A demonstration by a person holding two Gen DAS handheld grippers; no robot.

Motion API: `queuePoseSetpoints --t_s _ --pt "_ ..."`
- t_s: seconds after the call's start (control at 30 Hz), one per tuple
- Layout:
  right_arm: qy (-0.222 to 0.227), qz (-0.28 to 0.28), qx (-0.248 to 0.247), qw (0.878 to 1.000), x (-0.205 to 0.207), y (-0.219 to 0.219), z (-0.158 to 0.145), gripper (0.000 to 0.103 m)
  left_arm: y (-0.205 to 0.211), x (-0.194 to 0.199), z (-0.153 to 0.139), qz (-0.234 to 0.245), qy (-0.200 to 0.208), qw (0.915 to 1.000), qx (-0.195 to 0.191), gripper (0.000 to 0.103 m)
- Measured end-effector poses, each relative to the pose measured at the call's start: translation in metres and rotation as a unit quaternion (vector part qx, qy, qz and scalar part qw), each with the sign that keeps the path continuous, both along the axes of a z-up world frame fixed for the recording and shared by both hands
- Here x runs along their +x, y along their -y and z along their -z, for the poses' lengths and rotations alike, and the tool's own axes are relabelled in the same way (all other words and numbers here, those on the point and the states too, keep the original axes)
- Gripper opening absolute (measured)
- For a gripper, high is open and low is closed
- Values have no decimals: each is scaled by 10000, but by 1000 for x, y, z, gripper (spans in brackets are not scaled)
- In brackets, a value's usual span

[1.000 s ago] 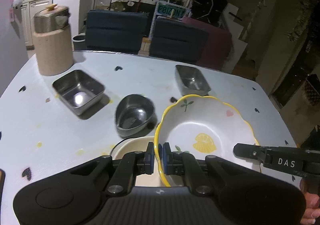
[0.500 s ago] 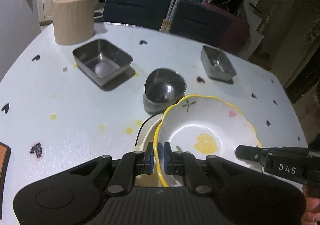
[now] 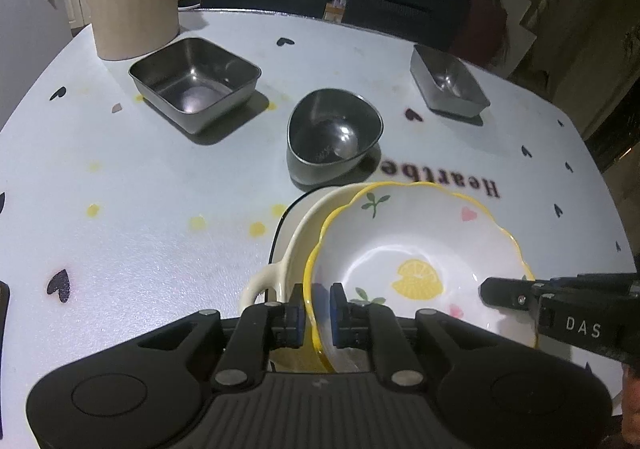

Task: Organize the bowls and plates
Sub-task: 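Lower the lemon bowl into the cream bowl with both grippers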

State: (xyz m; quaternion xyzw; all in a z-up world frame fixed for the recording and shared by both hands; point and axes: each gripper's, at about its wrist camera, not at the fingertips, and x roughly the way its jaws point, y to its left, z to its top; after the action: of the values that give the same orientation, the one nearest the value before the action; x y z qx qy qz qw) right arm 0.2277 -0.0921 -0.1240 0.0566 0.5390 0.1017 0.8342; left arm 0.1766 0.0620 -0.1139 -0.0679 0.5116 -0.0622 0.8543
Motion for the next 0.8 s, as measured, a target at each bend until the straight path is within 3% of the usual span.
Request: queuePoseSetpoints --t_s 0.8 --pt "-419 5 -151 9990 14 -3 16 12 10 8 16 328 -232 9988 273 13"
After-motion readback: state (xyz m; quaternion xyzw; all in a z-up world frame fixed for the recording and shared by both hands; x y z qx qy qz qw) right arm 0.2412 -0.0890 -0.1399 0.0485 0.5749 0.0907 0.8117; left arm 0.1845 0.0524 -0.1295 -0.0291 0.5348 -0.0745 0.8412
